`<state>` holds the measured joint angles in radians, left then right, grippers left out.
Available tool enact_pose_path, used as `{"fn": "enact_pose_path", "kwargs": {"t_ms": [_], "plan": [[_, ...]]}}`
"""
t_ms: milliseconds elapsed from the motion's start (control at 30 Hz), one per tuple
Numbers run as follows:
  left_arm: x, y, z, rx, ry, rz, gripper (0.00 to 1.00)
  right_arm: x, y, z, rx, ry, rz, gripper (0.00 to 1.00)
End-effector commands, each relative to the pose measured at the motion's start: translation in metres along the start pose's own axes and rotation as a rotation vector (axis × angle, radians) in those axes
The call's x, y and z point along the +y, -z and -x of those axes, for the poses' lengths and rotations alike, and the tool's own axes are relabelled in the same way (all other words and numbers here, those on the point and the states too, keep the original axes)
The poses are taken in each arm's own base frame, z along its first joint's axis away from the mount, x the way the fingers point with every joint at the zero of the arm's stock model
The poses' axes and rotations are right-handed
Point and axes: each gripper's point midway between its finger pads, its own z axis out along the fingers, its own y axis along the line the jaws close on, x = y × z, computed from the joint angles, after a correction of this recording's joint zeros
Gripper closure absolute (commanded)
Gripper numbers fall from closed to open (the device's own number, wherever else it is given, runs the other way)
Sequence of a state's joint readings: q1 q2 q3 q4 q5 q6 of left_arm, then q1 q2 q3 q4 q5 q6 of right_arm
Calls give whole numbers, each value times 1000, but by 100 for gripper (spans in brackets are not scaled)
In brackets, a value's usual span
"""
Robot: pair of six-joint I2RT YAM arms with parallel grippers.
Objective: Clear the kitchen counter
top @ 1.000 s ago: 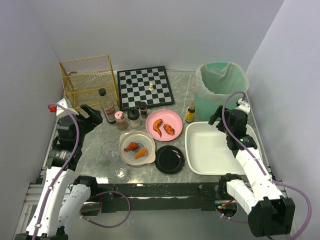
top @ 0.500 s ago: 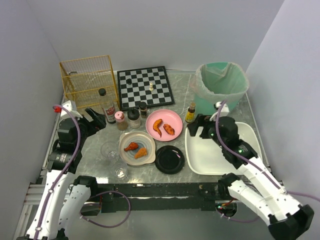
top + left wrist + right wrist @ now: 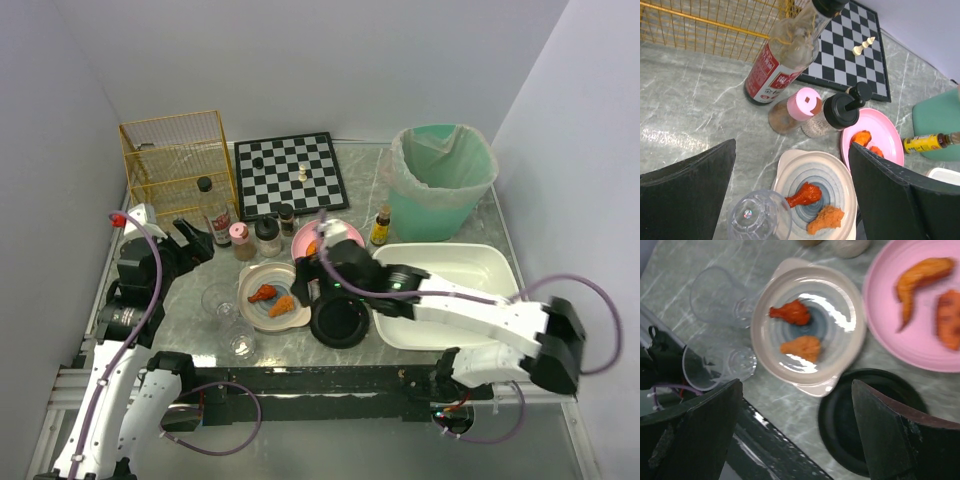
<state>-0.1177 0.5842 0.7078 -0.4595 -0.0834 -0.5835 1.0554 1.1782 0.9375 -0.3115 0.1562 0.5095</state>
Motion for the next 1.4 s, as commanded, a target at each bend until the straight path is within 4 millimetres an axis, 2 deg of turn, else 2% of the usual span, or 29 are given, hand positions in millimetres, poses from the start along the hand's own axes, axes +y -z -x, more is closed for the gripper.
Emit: {"fn": "enact_pose_path", "kwargs": {"t_ms": [0, 100, 200, 333, 433, 567, 667, 733, 900, 967, 1133, 1267, 1367], "plan": [[-10, 10, 15, -29, -10, -28, 1, 61, -26, 8, 10, -29, 109, 5], [-11, 9, 14, -19, -12, -34, 1, 80, -40, -6, 65, -35, 107, 5], [-18, 11, 10, 11, -20, -71, 6, 74, -45, -13, 83, -85, 56, 5], [-26, 18, -6, 124, 11, -98, 13, 43, -38, -11, 47, -148, -31, 4], [-18, 28, -20, 205, 60, -38, 16, 26, -32, -7, 26, -191, -39, 4], [-8, 47, -23, 249, 80, 42, 19, 0, -25, -7, 12, -247, -72, 4], [-4, 63, -23, 278, 88, 94, 27, -7, -20, -9, -1, -264, -78, 4], [1, 66, -28, 290, 78, 108, 29, -9, -19, -10, -4, -269, -77, 4], [-2, 46, -59, 375, 87, 57, 34, -11, -21, -14, 6, -268, -76, 3], [-2, 36, -67, 413, 81, 57, 29, -14, -20, -13, 5, -264, -90, 3], [-8, 17, -69, 433, 13, 54, 23, -25, -15, -13, -11, -268, -109, 3], [-17, 7, -87, 498, -19, 36, 22, -37, -13, -16, -11, -293, -126, 2], [-17, 2, -103, 527, -49, 73, 22, -45, -11, -17, -19, -315, -136, 2]]}}
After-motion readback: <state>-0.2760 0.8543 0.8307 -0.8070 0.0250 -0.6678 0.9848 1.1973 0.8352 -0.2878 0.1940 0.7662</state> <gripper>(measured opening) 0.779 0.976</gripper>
